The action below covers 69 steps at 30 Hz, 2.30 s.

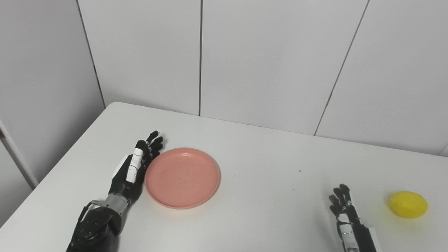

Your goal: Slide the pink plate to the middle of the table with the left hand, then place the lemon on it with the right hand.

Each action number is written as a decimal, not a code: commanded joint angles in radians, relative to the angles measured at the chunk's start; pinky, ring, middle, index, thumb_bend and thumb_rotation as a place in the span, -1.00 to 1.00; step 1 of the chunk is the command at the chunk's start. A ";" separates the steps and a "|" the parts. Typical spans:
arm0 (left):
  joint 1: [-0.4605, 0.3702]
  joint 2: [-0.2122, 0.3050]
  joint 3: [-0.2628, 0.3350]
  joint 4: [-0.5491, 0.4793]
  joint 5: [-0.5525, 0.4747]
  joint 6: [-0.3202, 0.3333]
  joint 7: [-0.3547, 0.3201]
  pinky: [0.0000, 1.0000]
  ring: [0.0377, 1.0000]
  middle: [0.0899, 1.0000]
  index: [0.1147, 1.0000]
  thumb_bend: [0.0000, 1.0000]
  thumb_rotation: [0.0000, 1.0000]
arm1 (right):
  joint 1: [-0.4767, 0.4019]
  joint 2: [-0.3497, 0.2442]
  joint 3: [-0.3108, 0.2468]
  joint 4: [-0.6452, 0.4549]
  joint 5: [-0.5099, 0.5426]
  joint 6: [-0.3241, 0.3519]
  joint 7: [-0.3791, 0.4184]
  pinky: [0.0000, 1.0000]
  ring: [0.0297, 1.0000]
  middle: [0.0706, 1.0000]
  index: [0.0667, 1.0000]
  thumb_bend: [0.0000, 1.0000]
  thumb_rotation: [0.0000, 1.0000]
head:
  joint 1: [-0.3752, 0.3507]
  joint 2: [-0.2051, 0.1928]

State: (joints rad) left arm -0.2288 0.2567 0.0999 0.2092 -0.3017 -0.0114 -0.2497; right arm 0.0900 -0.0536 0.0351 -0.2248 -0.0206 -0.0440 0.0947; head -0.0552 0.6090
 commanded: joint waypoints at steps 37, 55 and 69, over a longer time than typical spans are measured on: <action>0.131 -0.185 -0.087 -0.098 0.057 -0.006 -0.024 1.00 1.00 1.00 1.00 0.61 1.00 | -0.051 0.029 0.006 0.010 -0.081 -0.016 -0.066 0.99 0.94 0.93 0.97 0.18 0.97 | -0.119 -0.003; 0.158 -0.308 -0.161 -0.089 0.158 -0.098 0.043 1.00 1.00 1.00 1.00 0.57 1.00 | -0.045 0.039 -0.029 0.009 -0.023 -0.038 -0.078 0.93 0.91 0.95 0.96 0.14 0.83 | -0.138 -0.020; 0.150 -0.348 -0.227 -0.093 0.208 -0.071 0.067 1.00 1.00 1.00 1.00 0.57 1.00 | -0.045 0.012 -0.060 0.009 0.016 -0.074 -0.071 1.00 0.97 0.99 1.00 0.11 0.82 | -0.178 -0.039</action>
State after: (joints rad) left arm -0.1203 -0.0821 -0.1153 0.0687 -0.0908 -0.0716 -0.1736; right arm 0.0581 -0.0332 -0.0179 -0.1858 -0.0088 -0.0479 0.0253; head -0.2346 0.5692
